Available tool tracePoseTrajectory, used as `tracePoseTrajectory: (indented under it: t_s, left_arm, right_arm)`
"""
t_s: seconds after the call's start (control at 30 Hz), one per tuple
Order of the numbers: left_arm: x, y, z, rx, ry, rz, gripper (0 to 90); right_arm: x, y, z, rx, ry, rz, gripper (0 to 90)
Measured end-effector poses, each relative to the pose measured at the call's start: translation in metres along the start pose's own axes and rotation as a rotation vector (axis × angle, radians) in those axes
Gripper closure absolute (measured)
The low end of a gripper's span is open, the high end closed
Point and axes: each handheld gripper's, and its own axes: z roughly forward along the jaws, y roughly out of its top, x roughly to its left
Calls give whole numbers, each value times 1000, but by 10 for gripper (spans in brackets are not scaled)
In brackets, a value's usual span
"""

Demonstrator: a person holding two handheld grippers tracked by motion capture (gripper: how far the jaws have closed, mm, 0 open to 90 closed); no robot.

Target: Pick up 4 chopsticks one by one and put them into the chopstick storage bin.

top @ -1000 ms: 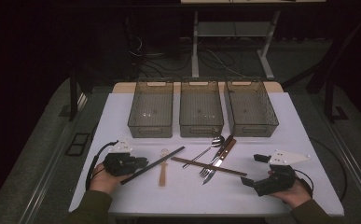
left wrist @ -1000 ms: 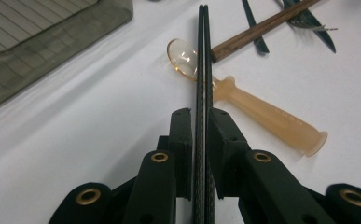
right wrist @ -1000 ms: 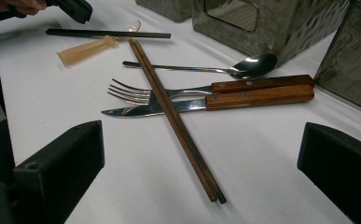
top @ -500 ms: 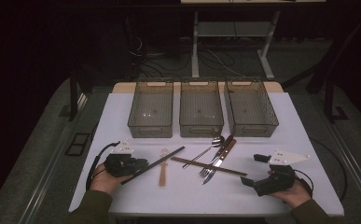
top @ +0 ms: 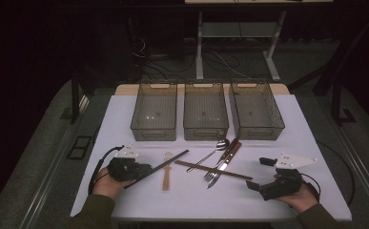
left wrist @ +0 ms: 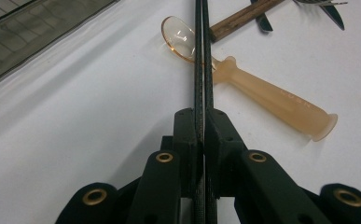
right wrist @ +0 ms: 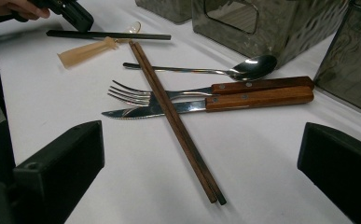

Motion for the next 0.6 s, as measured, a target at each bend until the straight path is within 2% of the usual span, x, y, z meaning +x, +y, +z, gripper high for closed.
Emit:
tracePoseTrajectory:
  t_s: [0.6]
  left_arm:
    - [1,-2,4,14,2,-3,822]
  right_arm:
    - [0,0,0,1,6,1,2]
